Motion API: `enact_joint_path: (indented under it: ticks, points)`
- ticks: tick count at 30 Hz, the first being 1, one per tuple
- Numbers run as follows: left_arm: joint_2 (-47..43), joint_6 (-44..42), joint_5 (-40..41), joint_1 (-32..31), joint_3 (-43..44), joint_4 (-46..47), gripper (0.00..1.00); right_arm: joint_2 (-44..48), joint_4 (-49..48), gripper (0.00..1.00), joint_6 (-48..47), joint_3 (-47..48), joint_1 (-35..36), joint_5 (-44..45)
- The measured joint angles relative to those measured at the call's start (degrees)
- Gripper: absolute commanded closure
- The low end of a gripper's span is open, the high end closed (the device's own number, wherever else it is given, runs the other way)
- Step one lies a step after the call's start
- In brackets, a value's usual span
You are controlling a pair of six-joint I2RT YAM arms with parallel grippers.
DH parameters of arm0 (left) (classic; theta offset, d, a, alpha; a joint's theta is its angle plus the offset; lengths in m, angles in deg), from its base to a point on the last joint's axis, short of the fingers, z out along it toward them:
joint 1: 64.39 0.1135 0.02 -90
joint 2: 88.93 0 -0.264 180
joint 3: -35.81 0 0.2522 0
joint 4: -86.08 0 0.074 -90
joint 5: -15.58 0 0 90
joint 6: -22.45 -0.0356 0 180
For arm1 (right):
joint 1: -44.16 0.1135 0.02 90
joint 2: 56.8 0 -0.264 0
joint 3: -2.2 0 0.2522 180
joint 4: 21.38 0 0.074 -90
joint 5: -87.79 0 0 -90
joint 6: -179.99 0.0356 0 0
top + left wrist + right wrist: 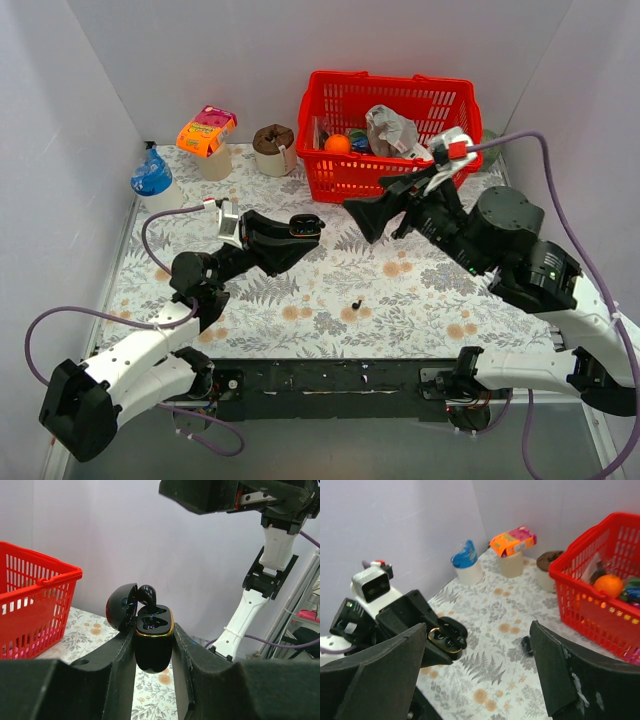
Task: Insert the wireless bluetooth earbuds into the charging case
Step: Adjust the earbud with the charging case.
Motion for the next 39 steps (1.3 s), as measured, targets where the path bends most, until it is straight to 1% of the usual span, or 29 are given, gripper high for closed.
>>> enact_joint_path:
  ticks: [1, 2, 5, 10, 17, 20, 27, 39]
  points:
    - [0.3, 0.5, -0.3, 0.0, -0.2, 0.6, 1.0, -0.7, 0.9, 0.19, 1.0, 0.0, 0.0, -1.7]
    - [0.6, 0.9, -0.5, 0.0, -0.3, 1.2, 1.0, -1.0, 1.4, 0.22, 1.7, 0.0, 0.0, -2.8]
    - [1.6, 2.9, -1.2, -0.1, -0.4, 4.0, 1.0, -2.6, 1.4, 0.26, 3.7, -1.5, 0.0, -7.0]
    - [4.9, 6.8, -3.1, -0.3, -0.5, 10.3, 1.0, -3.5, 1.6, 0.26, 5.5, -4.0, 0.0, -10.5]
    - [7.1, 9.8, -4.3, -0.3, -1.4, 14.6, 1.0, -4.0, 1.6, 0.27, 7.0, -4.2, 0.0, -12.3]
    - [7.3, 10.2, -4.3, -0.3, -1.4, 15.7, 1.0, -4.0, 1.6, 0.25, 7.7, -4.2, 0.0, -12.5]
    - [8.1, 10.2, -4.2, -0.3, -1.4, 16.6, 1.0, -4.3, 2.1, 0.25, 9.1, -4.9, 0.0, -13.1]
    - [8.8, 8.7, -3.5, -0.3, -1.4, 16.7, 1.0, -7.3, 4.7, 0.26, 10.5, -4.9, 0.0, -16.0]
